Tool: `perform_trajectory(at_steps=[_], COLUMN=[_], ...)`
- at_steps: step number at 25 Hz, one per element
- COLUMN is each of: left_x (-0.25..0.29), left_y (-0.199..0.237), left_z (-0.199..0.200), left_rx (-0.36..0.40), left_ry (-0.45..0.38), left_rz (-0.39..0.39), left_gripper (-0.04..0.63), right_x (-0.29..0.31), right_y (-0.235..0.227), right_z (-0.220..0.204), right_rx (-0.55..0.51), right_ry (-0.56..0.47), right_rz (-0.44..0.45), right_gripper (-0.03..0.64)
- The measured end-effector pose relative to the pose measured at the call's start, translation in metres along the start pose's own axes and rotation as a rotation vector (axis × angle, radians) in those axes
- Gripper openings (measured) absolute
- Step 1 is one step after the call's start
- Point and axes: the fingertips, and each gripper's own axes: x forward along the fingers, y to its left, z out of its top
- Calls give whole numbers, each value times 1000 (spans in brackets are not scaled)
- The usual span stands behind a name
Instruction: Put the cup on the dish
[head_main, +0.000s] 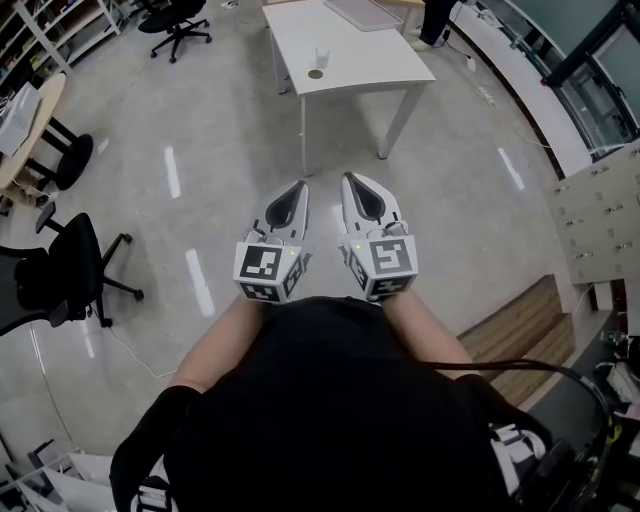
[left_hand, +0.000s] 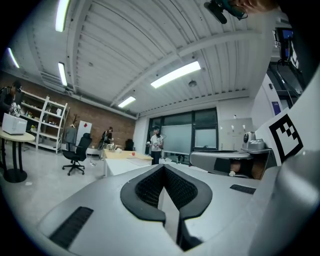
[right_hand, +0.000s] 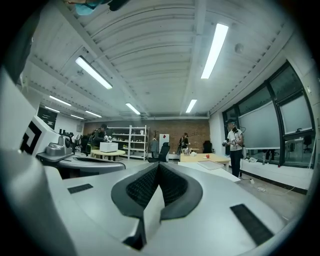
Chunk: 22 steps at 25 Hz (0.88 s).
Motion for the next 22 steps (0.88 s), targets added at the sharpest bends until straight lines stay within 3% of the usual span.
perform_trajectory(at_steps=[5, 11, 15, 22], left_x=[-15, -31, -18, 3], left_y=[5, 34, 44, 93], left_z=[-10, -29, -21, -40], left_rx=[-5, -50, -46, -60], left_ry=[3, 41, 45, 77], left_rz=[-17, 6, 19, 82], left_gripper=[8, 8, 8, 8], right_x=[-2, 13, 28, 78], right_y=[11, 41, 37, 30], right_z=[-9, -21, -15, -43], right_rx=[63, 52, 48, 104], right_ry=[-5, 17, 1, 35], right_rz=[-24, -12, -1, -12], right_gripper=[12, 12, 14, 14])
